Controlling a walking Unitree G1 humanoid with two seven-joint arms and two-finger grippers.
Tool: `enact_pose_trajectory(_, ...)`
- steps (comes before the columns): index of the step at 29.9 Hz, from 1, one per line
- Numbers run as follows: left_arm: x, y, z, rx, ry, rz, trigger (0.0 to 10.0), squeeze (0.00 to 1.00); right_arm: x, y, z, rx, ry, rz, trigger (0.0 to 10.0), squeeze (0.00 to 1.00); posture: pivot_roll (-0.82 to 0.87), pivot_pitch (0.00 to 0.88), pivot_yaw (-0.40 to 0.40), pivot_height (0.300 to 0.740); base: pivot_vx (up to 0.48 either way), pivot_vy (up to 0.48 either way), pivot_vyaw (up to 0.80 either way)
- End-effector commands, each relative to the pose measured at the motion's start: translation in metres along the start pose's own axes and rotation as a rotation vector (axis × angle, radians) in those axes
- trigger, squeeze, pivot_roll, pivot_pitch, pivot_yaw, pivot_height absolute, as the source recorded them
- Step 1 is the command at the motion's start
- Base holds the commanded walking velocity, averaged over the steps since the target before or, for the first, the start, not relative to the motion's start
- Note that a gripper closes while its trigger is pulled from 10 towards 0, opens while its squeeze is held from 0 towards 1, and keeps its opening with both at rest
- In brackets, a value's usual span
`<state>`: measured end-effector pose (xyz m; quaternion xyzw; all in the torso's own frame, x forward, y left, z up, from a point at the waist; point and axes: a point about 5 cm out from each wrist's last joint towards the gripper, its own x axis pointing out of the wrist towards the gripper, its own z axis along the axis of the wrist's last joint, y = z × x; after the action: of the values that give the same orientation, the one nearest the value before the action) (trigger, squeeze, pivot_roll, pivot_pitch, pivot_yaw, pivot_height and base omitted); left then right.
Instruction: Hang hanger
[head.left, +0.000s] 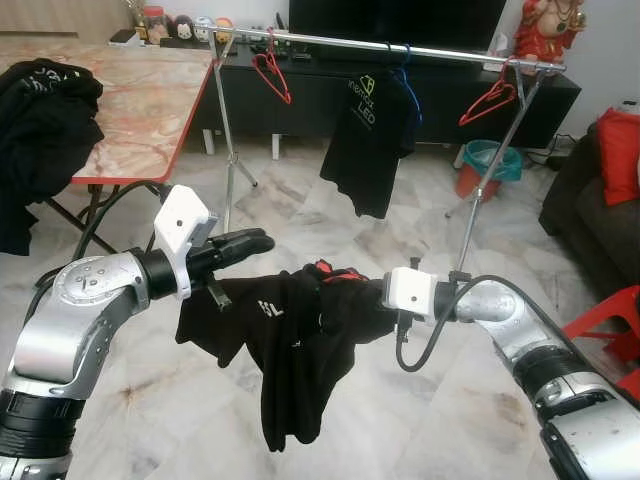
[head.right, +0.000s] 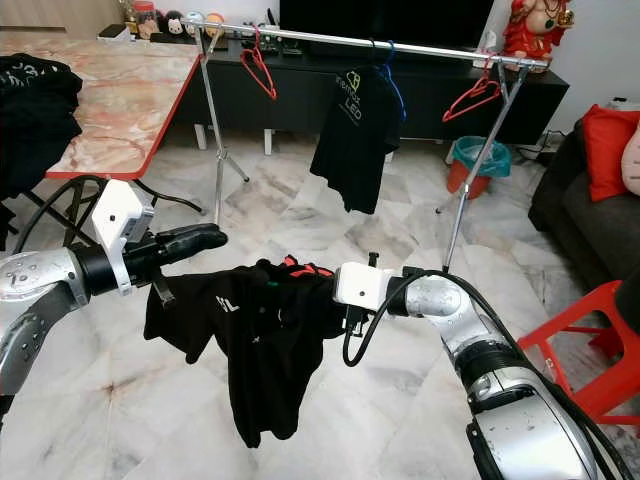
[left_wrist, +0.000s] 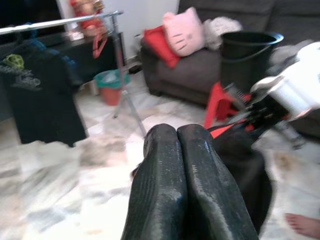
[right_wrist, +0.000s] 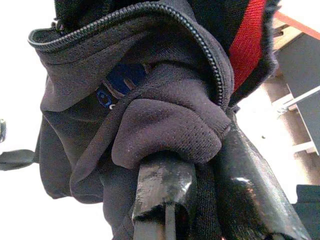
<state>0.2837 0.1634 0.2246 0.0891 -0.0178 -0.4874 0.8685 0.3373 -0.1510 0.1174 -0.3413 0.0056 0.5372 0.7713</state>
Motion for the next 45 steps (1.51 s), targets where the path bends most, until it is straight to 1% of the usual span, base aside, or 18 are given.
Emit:
enact_pose_trajectory(1,0.001,-0.008,0.002,-0.005,0.007,-0.055,10.0,0.00,-0.005,-0.014,0.009,-0.022,-0.036,-0.053,0.0,0.00,0.11,0.000,-0.059,0.740,0.000,0.000,0.00)
enact_pose_trajectory(2,0.004,-0.010,0.000,-0.026,0.003,-0.070,10.0,0.56,-0.004,-0.014,0.008,-0.021,-0.035,-0.051,0.0,0.00,0.11,0.000,-0.060,0.740,0.000,0.000,0.00)
enact_pose_trajectory(3,0.005,-0.010,0.000,-0.039,-0.004,-0.071,10.0,0.56,-0.004,-0.014,0.008,-0.020,-0.035,-0.050,0.0,0.00,0.11,0.000,-0.060,0.740,0.000,0.000,0.00)
enact_pose_trajectory(4,0.006,-0.011,-0.001,-0.053,-0.008,-0.075,10.0,1.00,-0.004,-0.014,0.008,-0.020,-0.036,-0.049,0.0,0.00,0.11,0.000,-0.060,0.740,0.000,0.000,0.00)
enact_pose_trajectory(8,0.009,-0.015,-0.001,-0.061,-0.004,-0.089,10.0,1.00,-0.004,-0.014,0.008,-0.020,-0.035,-0.050,0.0,0.00,0.11,0.000,-0.060,0.740,0.000,0.000,0.00)
enact_pose_trajectory(14,0.021,-0.025,-0.004,-0.095,-0.017,-0.112,10.0,1.00,-0.002,-0.014,0.010,-0.022,-0.041,-0.051,0.0,0.00,0.11,0.000,-0.059,0.740,0.000,0.000,0.00)
enact_pose_trajectory(17,0.024,-0.028,-0.004,-0.106,-0.021,-0.131,10.0,1.00,-0.001,-0.014,0.011,-0.023,-0.044,-0.050,0.0,0.00,0.11,0.000,-0.059,0.740,0.000,0.000,0.00)
enact_pose_trajectory(22,0.026,-0.030,-0.004,-0.093,-0.005,-0.140,10.0,1.00,0.000,-0.014,0.012,-0.025,-0.048,-0.050,0.0,0.00,0.11,0.000,-0.058,0.740,0.000,0.000,0.00)
enact_pose_trajectory(25,0.028,-0.029,-0.006,-0.061,0.013,-0.108,10.0,1.00,0.001,-0.014,0.012,-0.024,-0.050,-0.050,0.0,0.00,0.11,0.000,-0.057,0.740,0.000,0.000,0.00)
enact_pose_trajectory(26,0.028,-0.029,-0.007,-0.053,0.017,-0.102,10.0,0.00,0.001,-0.014,0.012,-0.024,-0.050,-0.050,0.0,0.00,0.11,0.000,-0.058,0.740,0.000,0.000,0.00)
enact_pose_trajectory(31,0.027,-0.027,-0.009,-0.045,0.030,-0.083,10.0,0.00,0.001,-0.015,0.013,-0.025,-0.049,-0.049,0.0,0.00,0.11,0.000,-0.059,0.740,0.000,0.000,0.00)
enact_pose_trajectory(36,0.027,-0.025,-0.016,-0.037,0.071,-0.059,10.0,0.00,0.001,-0.014,0.013,-0.025,-0.050,-0.047,0.0,0.00,0.11,0.000,-0.060,0.740,0.000,0.000,0.00)
enact_pose_trajectory(39,0.026,-0.027,-0.017,-0.043,0.081,-0.076,10.0,0.00,0.002,-0.014,0.013,-0.025,-0.050,-0.045,0.0,0.00,0.11,0.000,-0.060,0.740,0.000,0.000,0.00)
enact_pose_trajectory(40,0.024,-0.029,-0.018,-0.043,0.102,-0.098,10.0,0.00,0.002,-0.014,0.013,-0.025,-0.050,-0.043,0.0,0.00,0.11,0.000,-0.060,0.740,0.000,0.000,0.00)
enact_pose_trajectory(45,0.024,-0.031,-0.020,-0.049,0.112,-0.105,10.0,0.00,0.002,-0.014,0.013,-0.026,-0.050,-0.042,0.0,0.00,0.11,0.000,-0.060,0.740,0.000,0.000,0.00)
